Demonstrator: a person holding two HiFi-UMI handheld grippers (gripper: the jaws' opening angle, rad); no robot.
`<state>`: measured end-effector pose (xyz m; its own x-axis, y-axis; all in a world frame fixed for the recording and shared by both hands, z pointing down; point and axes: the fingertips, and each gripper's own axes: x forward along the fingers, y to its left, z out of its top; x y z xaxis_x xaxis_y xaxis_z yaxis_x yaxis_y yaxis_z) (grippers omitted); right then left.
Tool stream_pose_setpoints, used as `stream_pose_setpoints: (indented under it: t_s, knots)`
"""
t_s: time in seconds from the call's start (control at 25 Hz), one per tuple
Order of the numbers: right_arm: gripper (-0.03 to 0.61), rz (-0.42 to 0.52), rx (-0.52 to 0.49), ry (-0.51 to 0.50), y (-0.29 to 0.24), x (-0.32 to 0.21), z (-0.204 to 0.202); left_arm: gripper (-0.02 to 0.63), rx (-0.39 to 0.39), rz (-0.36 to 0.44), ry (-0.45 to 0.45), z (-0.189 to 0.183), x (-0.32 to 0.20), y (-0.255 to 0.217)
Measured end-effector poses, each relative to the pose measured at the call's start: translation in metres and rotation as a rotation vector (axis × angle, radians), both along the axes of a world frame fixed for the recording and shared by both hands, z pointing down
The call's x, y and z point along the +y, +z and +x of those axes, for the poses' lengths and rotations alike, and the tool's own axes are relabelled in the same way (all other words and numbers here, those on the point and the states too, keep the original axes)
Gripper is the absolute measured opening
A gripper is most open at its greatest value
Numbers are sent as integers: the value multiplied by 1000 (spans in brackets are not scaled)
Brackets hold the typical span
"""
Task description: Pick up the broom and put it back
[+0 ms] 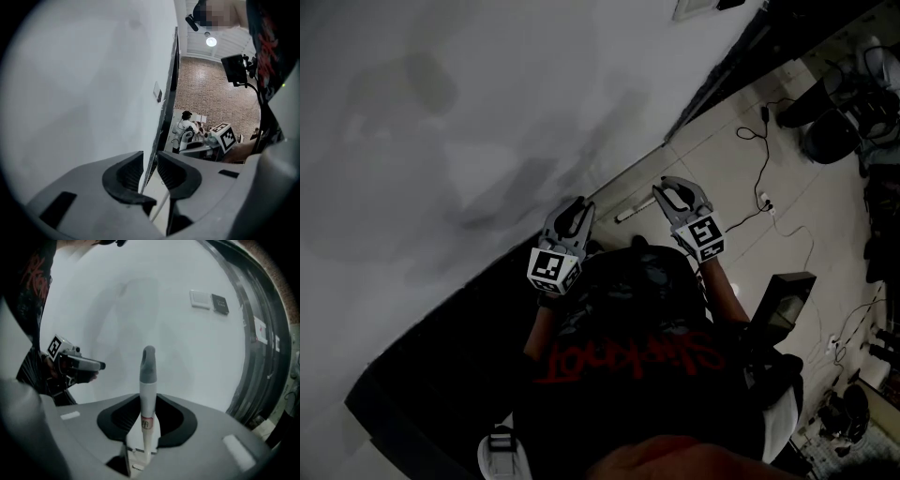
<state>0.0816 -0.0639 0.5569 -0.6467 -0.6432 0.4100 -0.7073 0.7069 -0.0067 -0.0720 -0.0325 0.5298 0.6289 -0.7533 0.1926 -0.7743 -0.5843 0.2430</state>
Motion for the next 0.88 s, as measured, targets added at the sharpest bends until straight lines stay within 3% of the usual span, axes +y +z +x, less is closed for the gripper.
stream_pose_setpoints:
  t_s: [0.24, 0.48, 0.68, 0.8, 0.88]
  knots:
    - [101, -106, 46, -14, 90, -5, -10, 81, -9, -15, -39, -15, 14, -1]
    - [101, -210, 109, -25, 174, -45, -37, 81, -36, -38, -121, -39, 25, 6]
    - [101, -221, 133, -69, 190, -91, -78, 81, -38, -58, -196, -60, 33, 10]
    - [104, -227, 141, -43, 190, -120, -94, 81, -33, -60, -221, -68, 34, 9]
    - [166, -207, 116, -20, 181, -126, -102, 81, -28, -66, -226, -74, 37, 9]
